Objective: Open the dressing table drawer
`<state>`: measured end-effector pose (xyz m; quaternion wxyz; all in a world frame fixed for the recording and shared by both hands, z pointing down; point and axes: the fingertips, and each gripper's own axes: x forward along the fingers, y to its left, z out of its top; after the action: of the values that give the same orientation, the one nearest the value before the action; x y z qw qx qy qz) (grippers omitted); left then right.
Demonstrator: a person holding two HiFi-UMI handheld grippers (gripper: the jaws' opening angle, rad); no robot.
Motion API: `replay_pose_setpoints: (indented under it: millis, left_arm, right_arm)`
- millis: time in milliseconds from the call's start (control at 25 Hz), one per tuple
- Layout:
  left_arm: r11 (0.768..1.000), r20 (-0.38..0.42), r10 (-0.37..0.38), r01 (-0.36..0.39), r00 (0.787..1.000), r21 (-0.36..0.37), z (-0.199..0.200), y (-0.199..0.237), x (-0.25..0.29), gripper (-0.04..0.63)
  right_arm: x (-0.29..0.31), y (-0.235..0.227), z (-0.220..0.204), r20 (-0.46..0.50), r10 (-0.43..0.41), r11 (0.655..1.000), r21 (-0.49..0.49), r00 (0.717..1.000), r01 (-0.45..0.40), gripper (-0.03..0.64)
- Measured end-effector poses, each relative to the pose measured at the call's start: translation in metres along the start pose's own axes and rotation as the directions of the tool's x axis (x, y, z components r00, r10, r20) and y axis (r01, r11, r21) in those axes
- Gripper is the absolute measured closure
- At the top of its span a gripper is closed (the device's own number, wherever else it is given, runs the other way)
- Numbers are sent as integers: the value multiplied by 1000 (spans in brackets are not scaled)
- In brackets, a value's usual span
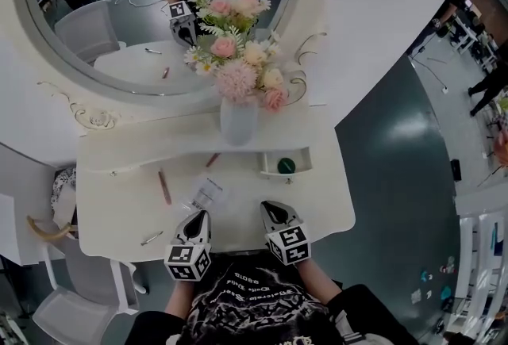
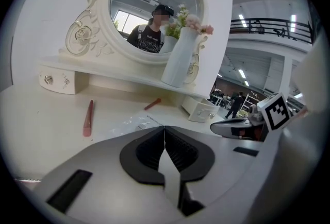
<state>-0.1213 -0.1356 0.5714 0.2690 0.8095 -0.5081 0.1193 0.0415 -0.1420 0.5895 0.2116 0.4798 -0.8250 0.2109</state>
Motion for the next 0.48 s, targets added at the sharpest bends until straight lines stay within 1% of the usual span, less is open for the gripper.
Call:
replay_pose_setpoints:
  millis: [200, 360, 480]
  left_arm:
    - [999, -9, -24, 24, 1000, 30, 1, -6, 6, 578]
    - [997, -16, -38, 39, 999, 61, 2, -8, 9, 578]
    - [997, -16, -37, 38, 999, 64, 2, -7, 9, 578]
  right_arm:
    - [4, 3, 3, -5, 12, 1000, -19, 1000, -12, 606]
    - [9, -2, 4, -4, -2, 1000, 2, 1000, 2, 607]
    - [12, -4, 6, -3, -5, 1000, 17, 1000, 5, 607]
